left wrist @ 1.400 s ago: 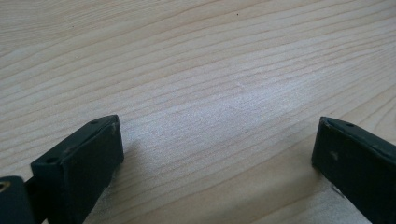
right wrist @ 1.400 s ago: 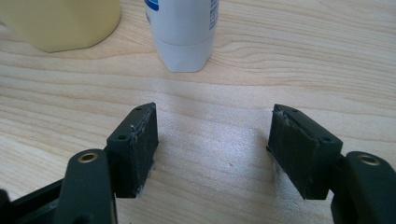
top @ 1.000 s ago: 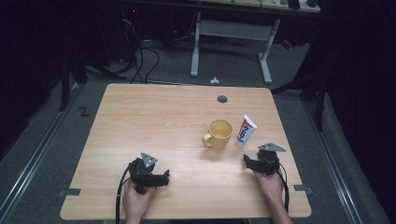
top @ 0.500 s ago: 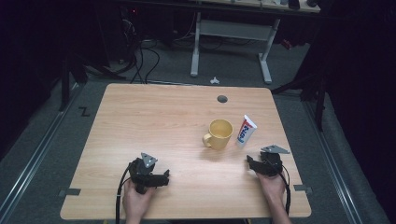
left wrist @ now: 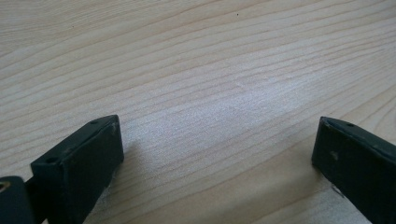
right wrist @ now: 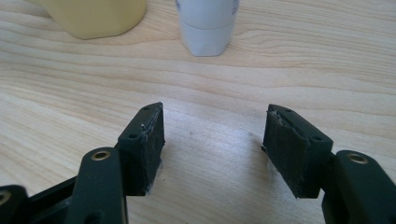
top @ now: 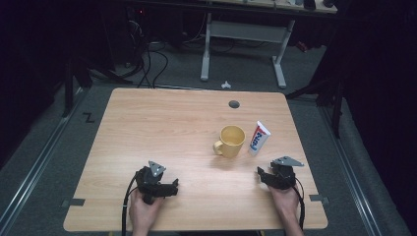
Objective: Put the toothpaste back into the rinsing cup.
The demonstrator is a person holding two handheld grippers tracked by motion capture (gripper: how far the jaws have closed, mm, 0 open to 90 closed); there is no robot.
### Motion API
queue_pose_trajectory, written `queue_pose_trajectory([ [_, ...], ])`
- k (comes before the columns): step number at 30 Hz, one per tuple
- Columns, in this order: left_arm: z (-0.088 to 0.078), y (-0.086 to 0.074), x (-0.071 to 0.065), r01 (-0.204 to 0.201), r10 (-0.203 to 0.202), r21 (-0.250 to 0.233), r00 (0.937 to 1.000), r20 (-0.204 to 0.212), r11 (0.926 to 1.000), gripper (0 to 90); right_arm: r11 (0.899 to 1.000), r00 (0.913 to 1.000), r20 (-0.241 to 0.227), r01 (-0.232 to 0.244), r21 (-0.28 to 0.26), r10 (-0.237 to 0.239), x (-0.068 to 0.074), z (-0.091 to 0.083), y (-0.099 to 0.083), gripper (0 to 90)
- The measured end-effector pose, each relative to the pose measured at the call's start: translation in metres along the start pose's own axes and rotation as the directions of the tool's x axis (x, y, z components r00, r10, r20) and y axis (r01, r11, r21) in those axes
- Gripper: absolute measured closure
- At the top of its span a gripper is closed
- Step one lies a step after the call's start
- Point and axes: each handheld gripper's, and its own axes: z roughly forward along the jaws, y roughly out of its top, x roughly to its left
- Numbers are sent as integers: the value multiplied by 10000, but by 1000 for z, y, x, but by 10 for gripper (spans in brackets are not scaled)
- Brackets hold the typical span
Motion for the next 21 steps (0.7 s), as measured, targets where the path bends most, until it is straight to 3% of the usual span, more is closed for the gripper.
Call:
queue_pose_trajectory([
  [9,0,0,0,2,-2,-1,10000,1,10000,22,9999,9997,-212,134,-49,-135,8,-4,-3,389],
  [21,0,0,0,-1,1,2,10000,1,10000,22,9995,9988,-485,-49,-317,33,17,-14,-6,400],
])
